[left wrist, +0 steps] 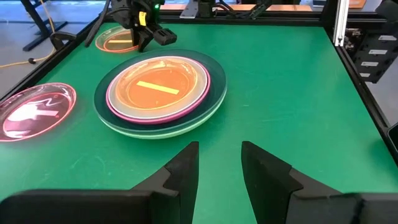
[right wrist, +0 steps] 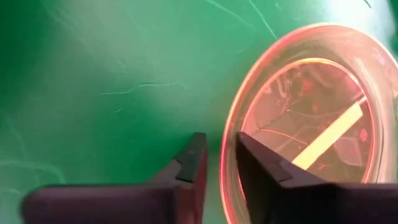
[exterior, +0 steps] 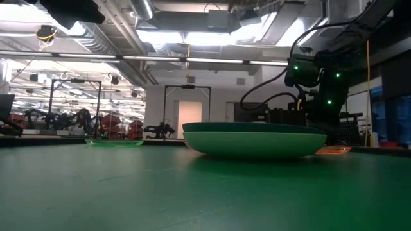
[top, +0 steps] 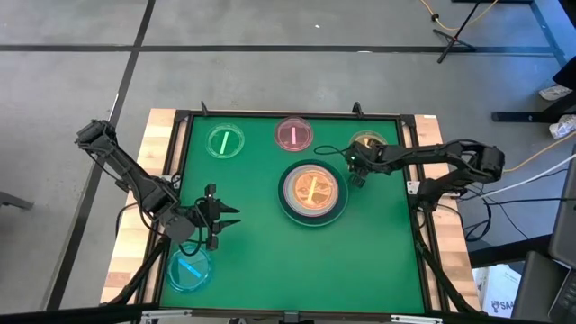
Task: Stack plastic plates
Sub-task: Stack the orange plate on top of the other orange plate
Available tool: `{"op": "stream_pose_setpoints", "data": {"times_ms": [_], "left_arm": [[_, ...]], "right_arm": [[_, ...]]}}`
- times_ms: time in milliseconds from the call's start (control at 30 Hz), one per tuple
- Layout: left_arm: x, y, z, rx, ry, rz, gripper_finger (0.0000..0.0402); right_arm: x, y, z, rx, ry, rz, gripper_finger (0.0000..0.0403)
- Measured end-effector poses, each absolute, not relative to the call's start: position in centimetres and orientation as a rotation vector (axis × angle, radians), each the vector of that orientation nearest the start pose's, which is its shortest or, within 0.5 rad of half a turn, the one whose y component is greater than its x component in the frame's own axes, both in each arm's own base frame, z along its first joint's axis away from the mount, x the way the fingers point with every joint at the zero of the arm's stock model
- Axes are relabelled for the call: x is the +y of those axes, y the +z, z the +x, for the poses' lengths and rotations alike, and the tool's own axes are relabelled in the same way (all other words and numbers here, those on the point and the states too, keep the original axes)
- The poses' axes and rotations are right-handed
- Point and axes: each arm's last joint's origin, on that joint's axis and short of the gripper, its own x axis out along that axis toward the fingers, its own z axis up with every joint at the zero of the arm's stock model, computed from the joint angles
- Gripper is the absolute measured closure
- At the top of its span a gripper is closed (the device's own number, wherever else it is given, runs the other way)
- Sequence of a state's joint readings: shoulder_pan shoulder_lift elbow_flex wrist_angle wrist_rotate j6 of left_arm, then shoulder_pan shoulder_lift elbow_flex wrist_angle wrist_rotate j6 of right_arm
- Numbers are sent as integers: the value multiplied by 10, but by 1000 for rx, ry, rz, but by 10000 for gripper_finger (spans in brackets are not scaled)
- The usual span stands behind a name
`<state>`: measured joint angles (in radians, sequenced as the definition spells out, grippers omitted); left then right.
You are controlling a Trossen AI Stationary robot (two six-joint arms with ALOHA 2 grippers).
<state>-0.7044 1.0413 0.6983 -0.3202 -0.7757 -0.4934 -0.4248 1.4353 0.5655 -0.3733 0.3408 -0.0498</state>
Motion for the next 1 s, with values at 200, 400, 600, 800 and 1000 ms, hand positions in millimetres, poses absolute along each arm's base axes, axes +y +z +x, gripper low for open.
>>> {"op": "stream_pose_setpoints", "data": {"times_ms": [200, 400, 600, 800, 1000], "left_arm": [[-119, 251, 171, 455, 185, -36, 288], [-119, 251, 171, 454, 185, -36, 288], [-119, 251, 171, 455, 185, -36, 288], [-119, 251, 171, 455, 184, -29, 288], [-119, 251, 171, 455, 183, -29, 288]], "right_arm": [[-100, 126, 195, 1288, -636, -3, 397], [-100, 126, 196, 1281, -649, -12, 394], [-98, 136, 194, 1263, -662, -27, 397], [-83, 168, 205, 1157, -636, -98, 399], [-54, 199, 223, 1016, -530, -174, 401]]}}
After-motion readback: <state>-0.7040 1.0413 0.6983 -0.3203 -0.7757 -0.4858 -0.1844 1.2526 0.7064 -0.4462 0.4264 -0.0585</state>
